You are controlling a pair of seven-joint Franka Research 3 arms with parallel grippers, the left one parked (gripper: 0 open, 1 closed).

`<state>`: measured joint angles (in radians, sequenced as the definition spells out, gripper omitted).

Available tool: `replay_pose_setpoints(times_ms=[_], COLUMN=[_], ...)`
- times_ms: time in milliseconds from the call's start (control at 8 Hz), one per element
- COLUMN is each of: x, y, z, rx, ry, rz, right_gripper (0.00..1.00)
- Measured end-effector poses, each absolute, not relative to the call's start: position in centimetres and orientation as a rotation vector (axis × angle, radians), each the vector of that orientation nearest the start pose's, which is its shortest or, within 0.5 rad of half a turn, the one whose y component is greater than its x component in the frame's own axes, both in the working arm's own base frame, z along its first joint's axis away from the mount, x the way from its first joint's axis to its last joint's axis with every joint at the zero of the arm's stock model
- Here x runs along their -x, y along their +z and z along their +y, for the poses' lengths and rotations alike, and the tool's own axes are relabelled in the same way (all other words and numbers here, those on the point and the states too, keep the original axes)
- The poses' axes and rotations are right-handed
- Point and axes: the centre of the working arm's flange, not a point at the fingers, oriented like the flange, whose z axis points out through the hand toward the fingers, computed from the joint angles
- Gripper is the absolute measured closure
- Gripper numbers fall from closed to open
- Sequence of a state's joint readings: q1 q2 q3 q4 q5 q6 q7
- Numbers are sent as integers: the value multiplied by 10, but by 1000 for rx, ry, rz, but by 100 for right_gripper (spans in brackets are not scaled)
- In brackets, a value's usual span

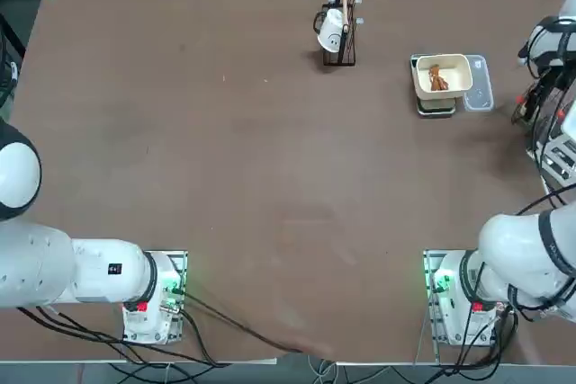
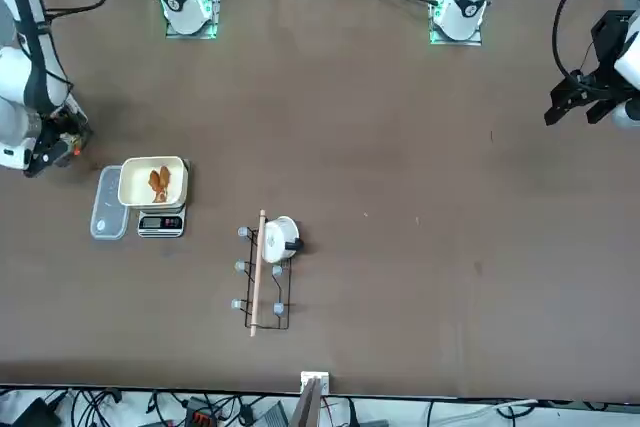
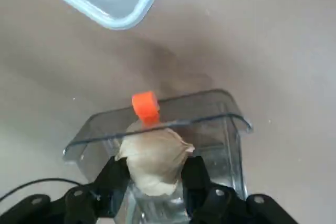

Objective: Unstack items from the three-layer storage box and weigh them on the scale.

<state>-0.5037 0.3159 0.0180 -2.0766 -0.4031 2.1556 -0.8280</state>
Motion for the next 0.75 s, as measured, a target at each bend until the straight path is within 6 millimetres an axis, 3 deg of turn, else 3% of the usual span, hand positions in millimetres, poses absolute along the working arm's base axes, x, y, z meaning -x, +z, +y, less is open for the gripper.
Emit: replay_pose_setpoints(times_ms=[500,750], x=[-484,-493], y=[305,337], z=[-279,-263], rx=[3047,3035], ry=[654,603], rz=[-897,-841], right_gripper=[41,44])
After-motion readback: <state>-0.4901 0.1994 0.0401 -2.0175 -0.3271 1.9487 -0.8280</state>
